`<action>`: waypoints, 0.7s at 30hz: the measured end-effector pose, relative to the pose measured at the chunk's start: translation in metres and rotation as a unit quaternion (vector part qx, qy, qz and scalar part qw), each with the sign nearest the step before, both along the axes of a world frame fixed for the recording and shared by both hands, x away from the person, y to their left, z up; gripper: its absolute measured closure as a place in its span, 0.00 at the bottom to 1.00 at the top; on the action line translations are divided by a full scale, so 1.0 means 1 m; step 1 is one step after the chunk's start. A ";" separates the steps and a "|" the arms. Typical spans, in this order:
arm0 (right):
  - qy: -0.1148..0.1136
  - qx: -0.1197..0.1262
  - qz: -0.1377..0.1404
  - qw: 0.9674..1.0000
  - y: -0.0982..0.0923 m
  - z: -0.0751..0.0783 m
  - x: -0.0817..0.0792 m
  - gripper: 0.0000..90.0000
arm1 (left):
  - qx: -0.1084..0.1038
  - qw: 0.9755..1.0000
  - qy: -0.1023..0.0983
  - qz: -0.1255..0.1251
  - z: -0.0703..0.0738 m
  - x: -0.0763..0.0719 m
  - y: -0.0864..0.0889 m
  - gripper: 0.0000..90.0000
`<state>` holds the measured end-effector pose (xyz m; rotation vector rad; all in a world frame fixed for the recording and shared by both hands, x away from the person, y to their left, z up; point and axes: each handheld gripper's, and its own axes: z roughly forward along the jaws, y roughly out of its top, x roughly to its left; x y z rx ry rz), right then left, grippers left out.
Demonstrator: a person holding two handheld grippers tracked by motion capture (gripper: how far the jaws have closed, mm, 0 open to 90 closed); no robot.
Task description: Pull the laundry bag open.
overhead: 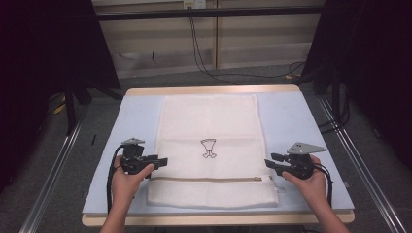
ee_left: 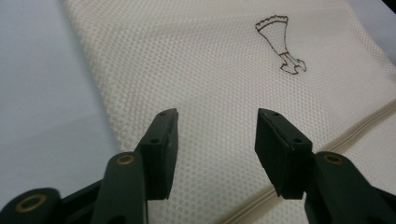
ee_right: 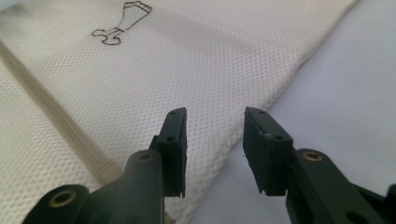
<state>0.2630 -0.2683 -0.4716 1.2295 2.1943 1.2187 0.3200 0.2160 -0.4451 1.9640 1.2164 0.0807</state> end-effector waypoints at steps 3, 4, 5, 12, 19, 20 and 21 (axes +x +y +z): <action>-0.006 -0.003 0.014 1.000 0.002 0.000 -0.003 0.74 | 0.002 1.000 -0.006 -0.012 0.001 -0.001 -0.008 0.49; -0.007 -0.005 0.018 1.000 0.002 0.000 -0.004 0.78 | 0.005 1.000 -0.006 -0.018 0.002 -0.002 -0.011 0.49; -0.002 -0.008 0.015 1.000 0.002 0.001 -0.005 0.81 | 0.010 1.000 -0.009 -0.022 0.003 -0.002 -0.015 0.48; -0.013 -0.006 0.034 0.999 -0.001 0.005 -0.014 1.00 | -0.004 0.999 -0.011 -0.035 0.006 -0.005 -0.037 0.42; 0.001 0.002 0.047 0.999 -0.002 0.005 -0.023 1.00 | -0.006 0.998 -0.011 -0.065 0.006 -0.009 -0.064 0.39; 0.002 0.002 0.046 0.999 -0.002 0.004 -0.024 1.00 | -0.012 0.997 -0.012 -0.070 0.006 -0.010 -0.067 0.39; 0.003 0.002 0.049 0.999 -0.001 0.004 -0.024 1.00 | -0.025 0.997 -0.010 -0.075 0.006 -0.010 -0.071 0.39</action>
